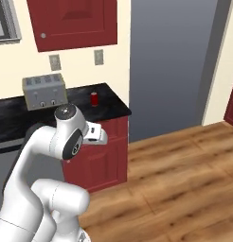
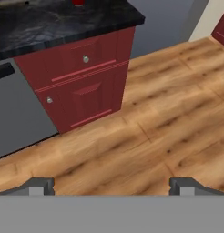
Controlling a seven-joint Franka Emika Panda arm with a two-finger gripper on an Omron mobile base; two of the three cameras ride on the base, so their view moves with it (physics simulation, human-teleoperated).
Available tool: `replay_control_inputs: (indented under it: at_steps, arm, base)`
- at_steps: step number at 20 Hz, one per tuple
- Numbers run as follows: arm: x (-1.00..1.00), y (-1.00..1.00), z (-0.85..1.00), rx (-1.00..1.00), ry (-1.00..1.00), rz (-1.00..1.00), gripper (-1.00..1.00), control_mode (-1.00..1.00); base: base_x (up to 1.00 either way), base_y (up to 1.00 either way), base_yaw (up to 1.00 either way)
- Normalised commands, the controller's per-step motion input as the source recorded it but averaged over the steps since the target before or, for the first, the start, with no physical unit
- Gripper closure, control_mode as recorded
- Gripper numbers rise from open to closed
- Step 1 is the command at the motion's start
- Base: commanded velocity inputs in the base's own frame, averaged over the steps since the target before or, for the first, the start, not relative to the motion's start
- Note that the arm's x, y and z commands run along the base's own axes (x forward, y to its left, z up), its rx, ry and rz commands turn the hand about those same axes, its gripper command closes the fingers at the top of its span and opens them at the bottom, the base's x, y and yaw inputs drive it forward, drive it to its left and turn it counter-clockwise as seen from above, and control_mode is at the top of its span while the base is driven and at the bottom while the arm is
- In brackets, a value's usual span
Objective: Four empty soda cans are scattered around the kitchen. Gather all the cans and cluster them next to the stove for recycling.
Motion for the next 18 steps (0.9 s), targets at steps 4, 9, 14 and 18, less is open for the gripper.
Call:
replay_control_inputs:
  at_steps: [4, 9, 14, 18]
  arm:
    - [0.0, 0.0, 0.0, 0.0, 0.0, 0.0, -1.0, 1.0]
    - [0.0, 0.0, 0.0, 0.0, 0.0, 0.0, -1.0, 1.0]
    - [0.0, 0.0, 0.0, 0.0, 0.0, 0.0, -1.0, 1.0]
    - [0.0, 0.0, 0.0, 0.0, 0.0, 0.0, -1.0, 1.0]
  base:
    - [0.67, -0.15, 0.03]
    - [0.69, -0.11, 0.03]
    - [0.59, -0.05, 0.04]
    - [0.49, 0.0, 0.06]
